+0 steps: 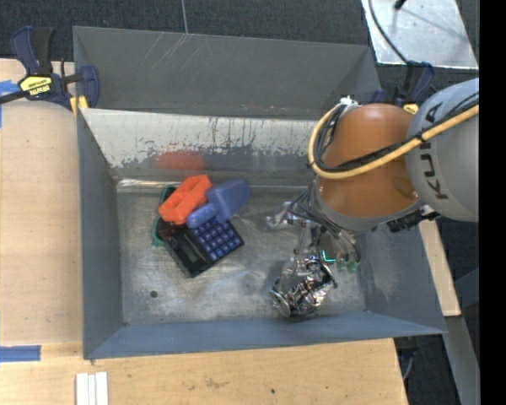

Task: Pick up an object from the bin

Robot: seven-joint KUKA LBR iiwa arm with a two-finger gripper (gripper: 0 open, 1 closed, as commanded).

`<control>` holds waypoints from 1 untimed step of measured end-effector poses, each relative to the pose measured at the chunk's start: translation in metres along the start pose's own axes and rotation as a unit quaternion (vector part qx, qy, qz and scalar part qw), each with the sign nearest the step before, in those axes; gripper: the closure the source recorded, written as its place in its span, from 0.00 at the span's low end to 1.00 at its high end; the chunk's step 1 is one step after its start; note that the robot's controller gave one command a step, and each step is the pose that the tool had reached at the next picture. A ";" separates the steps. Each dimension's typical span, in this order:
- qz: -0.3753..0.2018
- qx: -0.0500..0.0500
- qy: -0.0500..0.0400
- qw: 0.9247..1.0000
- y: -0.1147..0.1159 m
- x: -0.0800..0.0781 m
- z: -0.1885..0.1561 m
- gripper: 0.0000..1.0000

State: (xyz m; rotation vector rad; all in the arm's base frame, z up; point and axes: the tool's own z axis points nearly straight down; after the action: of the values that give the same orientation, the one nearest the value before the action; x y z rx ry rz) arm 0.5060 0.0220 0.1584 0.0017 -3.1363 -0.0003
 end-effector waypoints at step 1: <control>0.000 0.000 -0.004 1.000 0.000 -0.002 -0.004 0.00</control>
Offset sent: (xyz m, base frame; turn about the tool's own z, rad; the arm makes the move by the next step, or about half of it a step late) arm -0.0137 -0.0154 -0.0857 0.0230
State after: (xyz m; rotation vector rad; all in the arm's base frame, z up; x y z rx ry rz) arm 0.5080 0.0220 0.1622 0.0011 -3.1444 -0.0007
